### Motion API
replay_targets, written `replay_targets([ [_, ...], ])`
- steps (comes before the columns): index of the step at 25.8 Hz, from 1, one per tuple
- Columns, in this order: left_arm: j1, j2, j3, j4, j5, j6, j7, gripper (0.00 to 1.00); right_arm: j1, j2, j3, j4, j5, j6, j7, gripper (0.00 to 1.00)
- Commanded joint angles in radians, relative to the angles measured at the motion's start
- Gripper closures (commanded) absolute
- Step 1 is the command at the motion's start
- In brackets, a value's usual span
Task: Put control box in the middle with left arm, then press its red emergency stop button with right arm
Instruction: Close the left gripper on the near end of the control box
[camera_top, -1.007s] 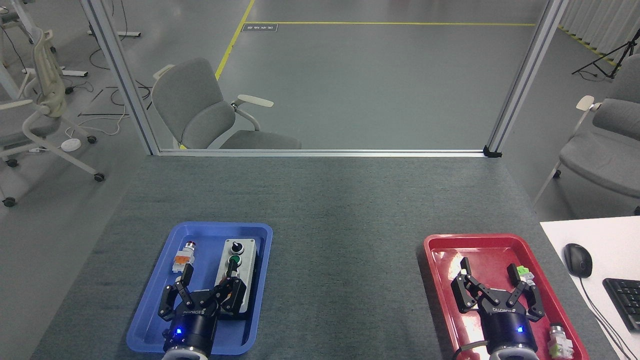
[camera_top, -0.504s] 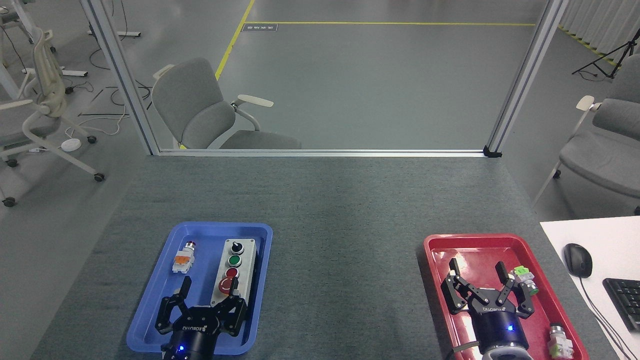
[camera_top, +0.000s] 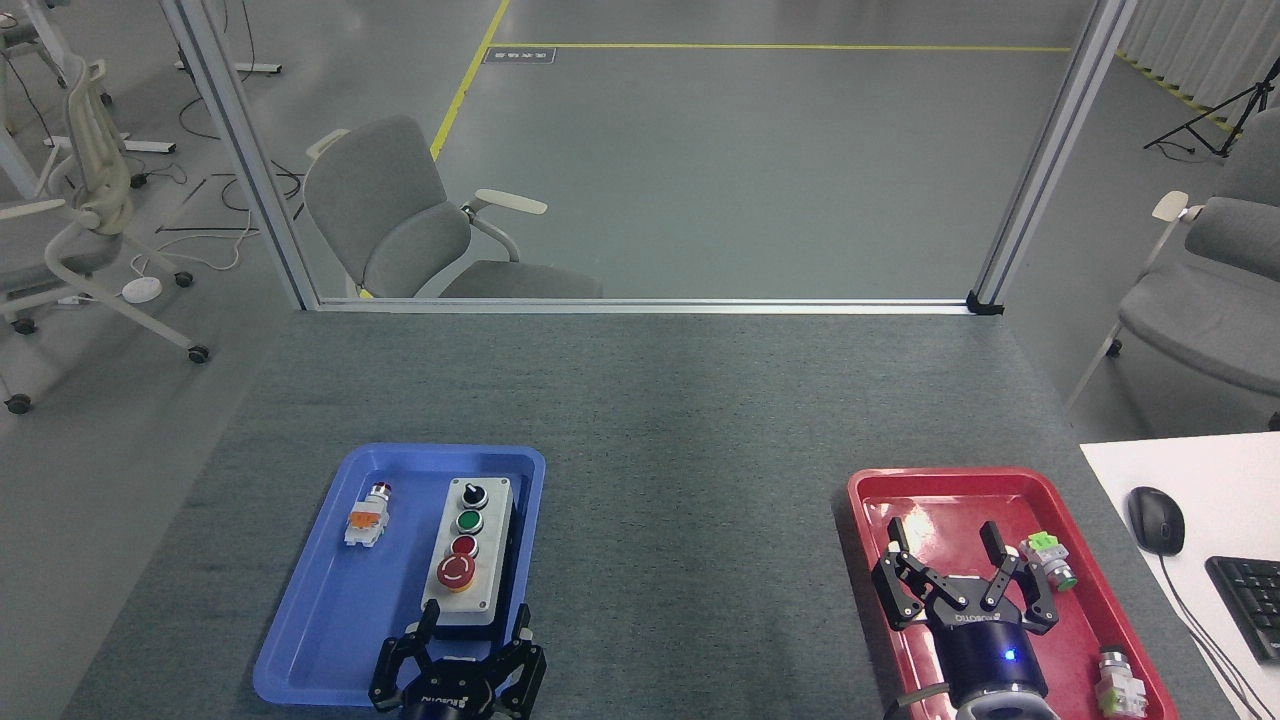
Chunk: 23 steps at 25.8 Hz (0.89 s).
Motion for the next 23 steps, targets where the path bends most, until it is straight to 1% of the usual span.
replay_targets([
  [1,-0.023,-0.009,-0.002,0.061,0.000,0.001,0.001,0.01,-0.012,0.004,0.004,0.000,0.038,-0.008,0.001,0.02],
  [6,-0.070,-0.004,0.009,0.111,0.002,0.002,0.004,0.01,-0.019,0.010,0.012,0.002,0.045,-0.007,0.001,0.02],
  [14,-0.069,0.023,0.027,0.102,0.014,-0.001,0.017,0.01,-0.019,0.009,0.015,0.011,0.045,0.000,0.001,0.02],
  [18,-0.076,0.027,0.050,0.097,0.019,-0.002,0.017,0.01,-0.019,0.010,0.015,0.011,0.045,-0.002,0.001,0.02],
  [23,-0.099,0.027,0.052,0.107,0.019,0.001,0.017,0.01,-0.021,0.012,0.015,0.011,0.045,0.000,0.001,0.02],
])
